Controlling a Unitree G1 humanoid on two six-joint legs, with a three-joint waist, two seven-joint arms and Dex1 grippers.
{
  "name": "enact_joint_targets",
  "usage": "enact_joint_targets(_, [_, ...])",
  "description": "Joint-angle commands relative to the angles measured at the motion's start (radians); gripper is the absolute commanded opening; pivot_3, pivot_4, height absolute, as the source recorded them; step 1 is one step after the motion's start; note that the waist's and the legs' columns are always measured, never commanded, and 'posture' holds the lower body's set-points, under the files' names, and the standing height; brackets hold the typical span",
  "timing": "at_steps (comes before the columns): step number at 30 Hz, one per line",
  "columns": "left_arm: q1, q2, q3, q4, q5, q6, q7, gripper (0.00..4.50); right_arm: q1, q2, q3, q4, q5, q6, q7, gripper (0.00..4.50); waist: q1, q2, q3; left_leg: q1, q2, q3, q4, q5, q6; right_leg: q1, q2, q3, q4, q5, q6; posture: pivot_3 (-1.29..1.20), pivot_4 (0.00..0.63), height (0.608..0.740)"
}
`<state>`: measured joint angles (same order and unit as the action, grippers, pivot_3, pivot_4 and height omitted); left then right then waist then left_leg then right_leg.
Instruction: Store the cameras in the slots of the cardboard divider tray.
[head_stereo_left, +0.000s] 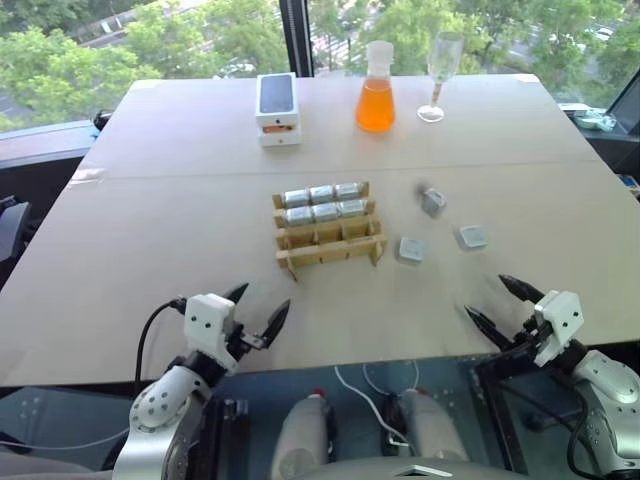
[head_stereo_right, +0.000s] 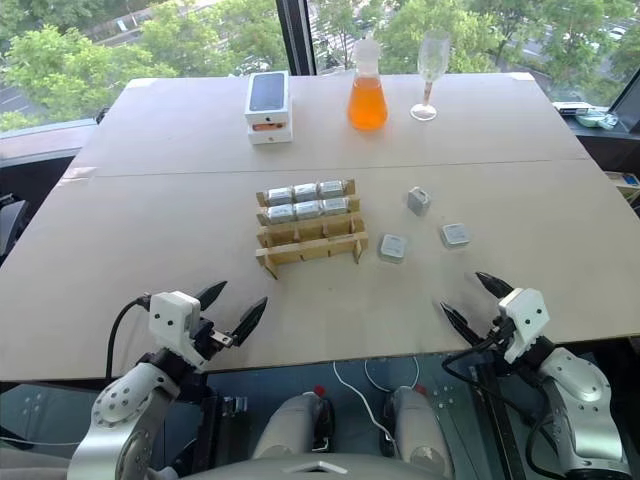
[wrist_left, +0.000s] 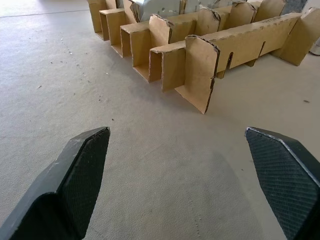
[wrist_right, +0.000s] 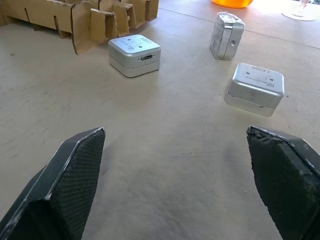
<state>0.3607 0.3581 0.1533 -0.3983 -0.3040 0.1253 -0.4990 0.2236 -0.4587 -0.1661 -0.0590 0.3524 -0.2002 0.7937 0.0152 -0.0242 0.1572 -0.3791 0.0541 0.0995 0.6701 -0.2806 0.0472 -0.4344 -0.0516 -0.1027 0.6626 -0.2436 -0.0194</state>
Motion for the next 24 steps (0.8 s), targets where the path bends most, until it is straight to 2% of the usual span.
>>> enact_joint_targets(1, [0.007,0.005,-0.004,-0.017,-0.011,-0.008,-0.015,4.45,0.006,-0.008,-0.026,-0.022,0.009,-0.012,-0.005,4.5,0.0,0.0,0.0,0.0,0.0,0.0,0.0,0.0,0.0,0.0,0.0,0.0,0.0,0.0,0.0,0.0,0.15,0.74])
enact_joint_targets(13, [0.019,0.002,-0.009,-0.04,-0.015,-0.001,-0.013,4.45,-0.009,0.0,-0.018,-0.018,0.003,0.01,-0.029,4.5,0.0,0.0,0.0,0.0,0.0,0.0,0.0,0.0,0.0,0.0,0.0,0.0,0.0,0.0,0.0,0.0,0.15,0.74])
enact_joint_targets(18, [0.015,0.057,-0.045,-0.061,-0.014,-0.047,-0.116,4.45,-0.064,0.046,-0.024,-0.048,-0.022,0.132,-0.198,4.5,0.0,0.0,0.0,0.0,0.0,0.0,0.0,0.0,0.0,0.0,0.0,0.0,0.0,0.0,0.0,0.0,0.15,0.74])
enact_joint_targets(24, [-0.088,0.154,-0.056,-0.075,-0.083,-0.014,-0.242,4.45,-0.129,0.124,0.049,-0.098,-0.112,0.283,-0.372,4.5,0.0,0.002,-0.001,0.0,0.0,0.0,0.0,0.0,0.0,0.0,0.0,0.0,0.0,0.001,-0.002,0.0,0.15,0.74])
